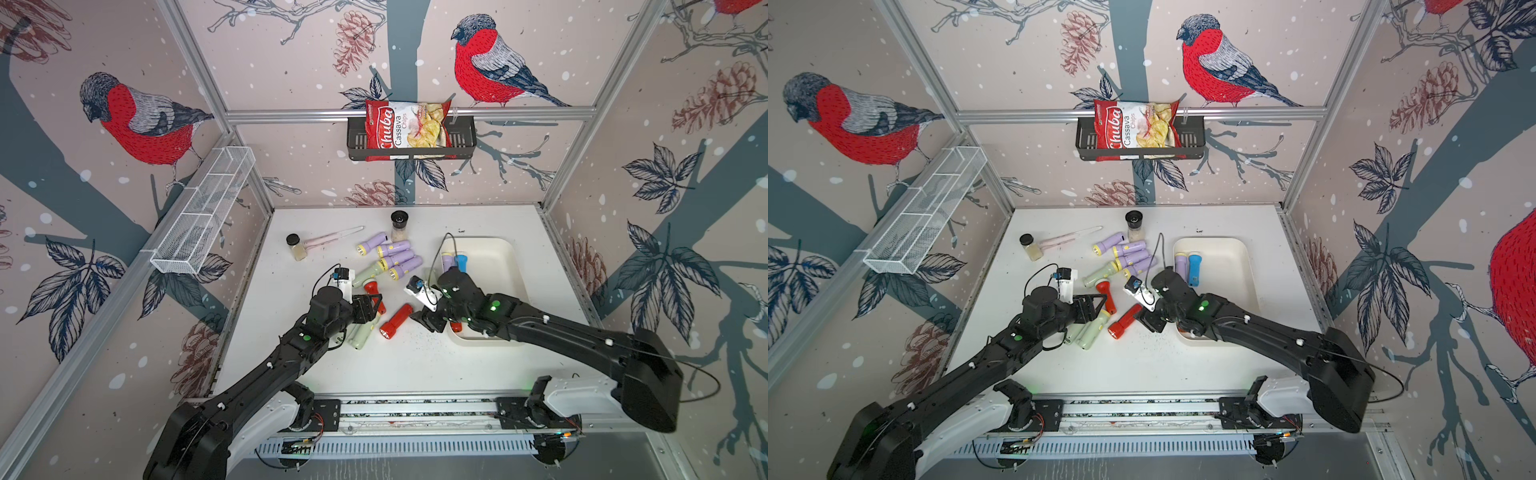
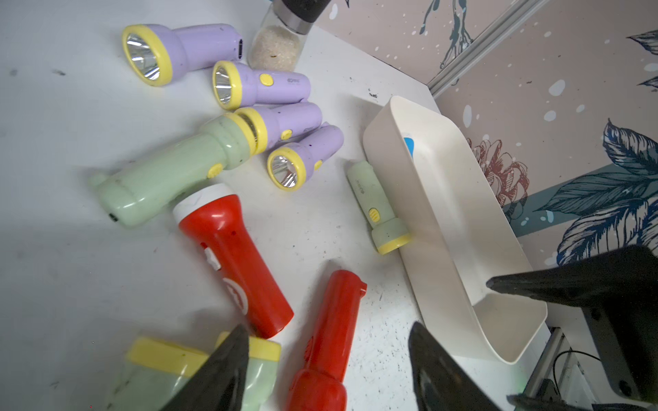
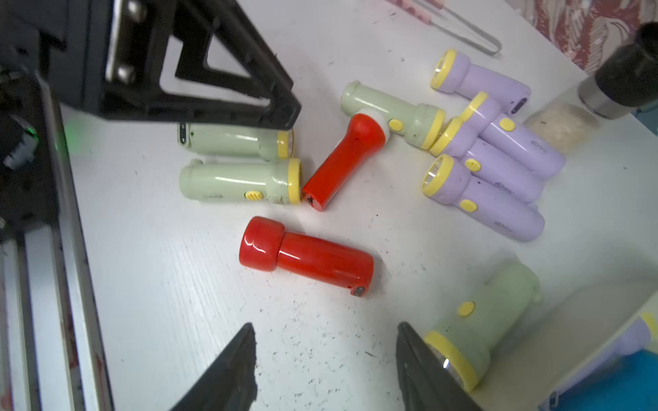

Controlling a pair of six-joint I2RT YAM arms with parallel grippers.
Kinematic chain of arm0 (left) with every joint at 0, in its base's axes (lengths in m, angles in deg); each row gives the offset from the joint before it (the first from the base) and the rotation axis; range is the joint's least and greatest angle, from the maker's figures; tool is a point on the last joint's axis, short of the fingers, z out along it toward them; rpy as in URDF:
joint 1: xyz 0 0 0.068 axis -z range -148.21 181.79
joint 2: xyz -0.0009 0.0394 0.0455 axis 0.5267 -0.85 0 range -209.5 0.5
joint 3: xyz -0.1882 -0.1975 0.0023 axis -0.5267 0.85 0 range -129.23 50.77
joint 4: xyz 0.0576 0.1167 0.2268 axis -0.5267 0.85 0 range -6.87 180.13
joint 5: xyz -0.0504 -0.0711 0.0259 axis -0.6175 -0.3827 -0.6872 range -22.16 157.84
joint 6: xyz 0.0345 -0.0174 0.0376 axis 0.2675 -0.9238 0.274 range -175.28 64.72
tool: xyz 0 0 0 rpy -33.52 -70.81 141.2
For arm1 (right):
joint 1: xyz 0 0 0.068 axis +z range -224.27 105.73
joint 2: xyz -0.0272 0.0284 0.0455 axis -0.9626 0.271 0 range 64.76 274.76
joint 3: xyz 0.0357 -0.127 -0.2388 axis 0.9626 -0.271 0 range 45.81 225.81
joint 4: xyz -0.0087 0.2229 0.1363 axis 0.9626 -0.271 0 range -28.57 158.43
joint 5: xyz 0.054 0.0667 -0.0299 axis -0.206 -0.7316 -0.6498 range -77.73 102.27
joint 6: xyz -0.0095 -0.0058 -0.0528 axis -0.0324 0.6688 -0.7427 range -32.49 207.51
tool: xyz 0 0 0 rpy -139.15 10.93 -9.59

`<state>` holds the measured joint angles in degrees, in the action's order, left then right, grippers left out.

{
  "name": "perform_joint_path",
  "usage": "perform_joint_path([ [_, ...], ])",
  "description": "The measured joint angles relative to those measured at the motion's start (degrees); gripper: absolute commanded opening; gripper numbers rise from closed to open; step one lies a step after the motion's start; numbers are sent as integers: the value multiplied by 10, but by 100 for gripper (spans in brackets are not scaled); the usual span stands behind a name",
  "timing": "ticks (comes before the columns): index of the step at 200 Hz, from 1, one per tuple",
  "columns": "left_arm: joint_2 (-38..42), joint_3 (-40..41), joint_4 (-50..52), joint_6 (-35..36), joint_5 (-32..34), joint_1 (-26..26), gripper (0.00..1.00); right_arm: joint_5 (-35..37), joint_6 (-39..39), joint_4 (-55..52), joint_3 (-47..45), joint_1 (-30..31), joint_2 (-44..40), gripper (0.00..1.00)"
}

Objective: Put the flashlights into the storage boxes
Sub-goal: Pick up the flashlight from the center of the board.

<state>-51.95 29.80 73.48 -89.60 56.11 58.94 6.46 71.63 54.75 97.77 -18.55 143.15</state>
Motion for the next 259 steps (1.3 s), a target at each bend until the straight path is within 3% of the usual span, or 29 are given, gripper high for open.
perform_joint_path([
  [59, 4, 30, -2, -12, -33, -49, 70, 5, -144, -80, 80, 20, 118, 61],
  [173, 33, 50, -2, -29, -83, -148, 70, 6, -349, -102, 158, 23, 222, 64],
  [259, 9, 50, -2, -27, -92, -161, 70, 22, -410, -138, 240, 23, 315, 65],
])
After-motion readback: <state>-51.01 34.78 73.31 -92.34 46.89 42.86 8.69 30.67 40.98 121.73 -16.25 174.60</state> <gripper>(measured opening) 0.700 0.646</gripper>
